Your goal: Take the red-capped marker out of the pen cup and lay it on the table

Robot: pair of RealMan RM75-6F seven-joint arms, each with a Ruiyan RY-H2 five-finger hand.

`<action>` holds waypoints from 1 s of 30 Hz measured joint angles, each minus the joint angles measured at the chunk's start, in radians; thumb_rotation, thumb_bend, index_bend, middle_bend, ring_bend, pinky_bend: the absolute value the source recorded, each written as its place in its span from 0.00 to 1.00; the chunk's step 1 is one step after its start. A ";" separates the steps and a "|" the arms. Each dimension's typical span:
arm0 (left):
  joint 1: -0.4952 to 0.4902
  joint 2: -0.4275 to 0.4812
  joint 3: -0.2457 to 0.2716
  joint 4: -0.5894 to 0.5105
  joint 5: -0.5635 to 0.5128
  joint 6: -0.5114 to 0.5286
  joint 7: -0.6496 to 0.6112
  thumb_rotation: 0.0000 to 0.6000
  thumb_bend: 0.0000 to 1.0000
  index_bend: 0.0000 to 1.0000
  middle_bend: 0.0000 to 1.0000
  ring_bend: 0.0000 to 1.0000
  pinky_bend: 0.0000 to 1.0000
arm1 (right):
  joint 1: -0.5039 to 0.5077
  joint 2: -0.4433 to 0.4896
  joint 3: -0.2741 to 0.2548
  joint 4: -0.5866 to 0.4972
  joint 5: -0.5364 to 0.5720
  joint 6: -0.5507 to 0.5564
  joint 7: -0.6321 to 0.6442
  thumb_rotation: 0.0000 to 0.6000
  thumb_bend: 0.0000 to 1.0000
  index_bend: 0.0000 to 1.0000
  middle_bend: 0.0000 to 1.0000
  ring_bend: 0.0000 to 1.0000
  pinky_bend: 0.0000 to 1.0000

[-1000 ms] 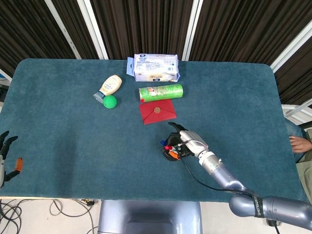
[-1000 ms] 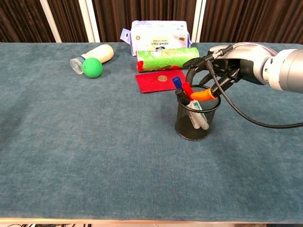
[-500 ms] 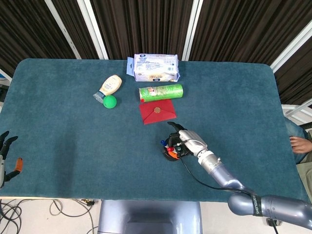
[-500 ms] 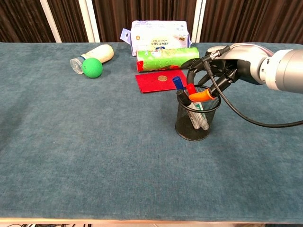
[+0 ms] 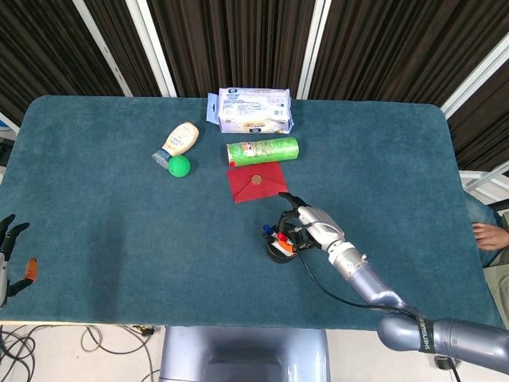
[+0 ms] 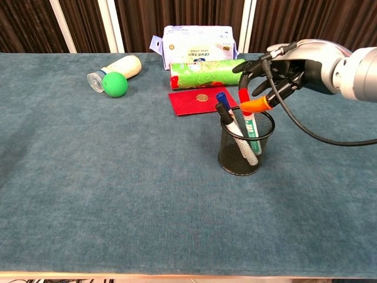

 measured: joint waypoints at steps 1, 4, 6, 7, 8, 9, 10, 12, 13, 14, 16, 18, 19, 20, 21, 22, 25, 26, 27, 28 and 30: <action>0.000 0.000 0.000 0.000 0.000 0.000 0.000 1.00 0.45 0.15 0.03 0.08 0.04 | -0.001 0.005 0.002 -0.003 -0.002 0.001 0.002 1.00 0.44 0.66 0.00 0.04 0.16; 0.000 0.000 0.000 0.001 0.000 -0.001 0.001 1.00 0.45 0.15 0.03 0.08 0.04 | -0.006 0.028 0.010 -0.016 -0.009 0.003 0.012 1.00 0.44 0.66 0.00 0.05 0.16; 0.000 0.000 0.001 0.000 -0.001 -0.002 0.001 1.00 0.45 0.15 0.03 0.08 0.04 | -0.011 0.051 0.017 -0.028 -0.016 0.006 0.020 1.00 0.44 0.66 0.00 0.05 0.16; 0.000 0.000 0.001 0.000 -0.001 -0.001 0.001 1.00 0.45 0.15 0.03 0.08 0.04 | -0.014 0.063 0.021 -0.035 -0.018 0.008 0.024 1.00 0.44 0.66 0.00 0.05 0.16; 0.000 0.000 0.001 0.000 -0.001 -0.001 0.001 1.00 0.45 0.15 0.03 0.08 0.04 | -0.019 0.082 0.027 -0.045 -0.022 0.011 0.031 1.00 0.44 0.66 0.00 0.04 0.16; 0.000 0.000 0.001 0.000 0.000 -0.001 0.001 1.00 0.45 0.15 0.03 0.08 0.04 | -0.024 0.097 0.032 -0.054 -0.026 0.013 0.037 1.00 0.44 0.66 0.00 0.04 0.16; 0.000 0.000 0.001 -0.001 0.000 0.000 0.001 1.00 0.45 0.15 0.03 0.08 0.04 | -0.029 0.114 0.037 -0.063 -0.030 0.015 0.044 1.00 0.44 0.66 0.00 0.04 0.16; 0.000 -0.001 0.002 -0.001 0.000 -0.001 0.002 1.00 0.45 0.15 0.03 0.08 0.04 | -0.044 0.163 0.049 -0.086 -0.041 0.019 0.068 1.00 0.44 0.66 0.00 0.04 0.16; 0.000 -0.001 0.003 -0.002 0.001 -0.001 0.002 1.00 0.45 0.15 0.03 0.08 0.04 | -0.052 0.187 0.054 -0.096 -0.046 0.019 0.082 1.00 0.44 0.66 0.00 0.04 0.16; 0.000 -0.002 0.004 -0.003 0.002 -0.002 0.004 1.00 0.45 0.15 0.03 0.08 0.04 | -0.064 0.221 0.062 -0.108 -0.055 0.020 0.103 1.00 0.44 0.66 0.00 0.04 0.16; 0.000 -0.002 0.005 -0.003 0.005 -0.001 0.008 1.00 0.45 0.15 0.03 0.08 0.04 | -0.084 0.273 0.071 -0.122 -0.071 0.019 0.136 1.00 0.44 0.66 0.00 0.04 0.16; 0.001 -0.003 0.005 -0.004 0.005 0.001 0.008 1.00 0.45 0.15 0.03 0.08 0.04 | -0.107 0.331 0.079 -0.131 -0.093 0.015 0.177 1.00 0.44 0.66 0.00 0.04 0.16; 0.002 -0.003 0.005 -0.004 0.004 0.002 0.007 1.00 0.45 0.15 0.03 0.08 0.04 | -0.117 0.354 0.081 -0.133 -0.101 0.012 0.196 1.00 0.44 0.66 0.00 0.04 0.16; 0.002 -0.003 0.004 -0.004 0.003 0.003 0.006 1.00 0.45 0.15 0.03 0.08 0.04 | -0.129 0.381 0.084 -0.133 -0.112 0.007 0.220 1.00 0.44 0.66 0.00 0.04 0.16; 0.002 -0.002 0.004 -0.004 0.002 0.003 0.006 1.00 0.45 0.15 0.03 0.08 0.04 | -0.138 0.399 0.085 -0.131 -0.120 0.002 0.238 1.00 0.44 0.66 0.00 0.04 0.16; 0.002 -0.002 0.004 -0.004 0.002 0.002 0.007 1.00 0.45 0.15 0.03 0.08 0.04 | -0.147 0.413 0.085 -0.125 -0.128 -0.003 0.254 1.00 0.44 0.66 0.00 0.04 0.16; 0.002 -0.002 0.005 -0.005 0.002 0.000 0.010 1.00 0.45 0.15 0.03 0.08 0.04 | -0.164 0.435 0.079 -0.090 -0.144 -0.017 0.280 1.00 0.44 0.66 0.00 0.04 0.16; 0.002 -0.002 0.005 -0.005 0.002 0.000 0.010 1.00 0.45 0.15 0.03 0.08 0.04 | -0.168 0.437 0.074 -0.072 -0.148 -0.020 0.283 1.00 0.44 0.66 0.00 0.04 0.16; 0.002 -0.002 0.005 -0.005 0.002 0.000 0.010 1.00 0.45 0.15 0.03 0.08 0.04 | -0.171 0.438 0.069 -0.058 -0.150 -0.023 0.283 1.00 0.44 0.66 0.00 0.04 0.16; 0.002 -0.002 0.004 -0.005 0.000 0.001 0.011 1.00 0.45 0.15 0.03 0.08 0.04 | -0.174 0.437 0.063 -0.043 -0.151 -0.026 0.282 1.00 0.44 0.66 0.00 0.04 0.16; 0.002 -0.002 0.004 -0.005 -0.001 0.000 0.010 1.00 0.45 0.15 0.03 0.08 0.04 | -0.179 0.430 0.046 -0.005 -0.153 -0.031 0.274 1.00 0.44 0.66 0.00 0.04 0.16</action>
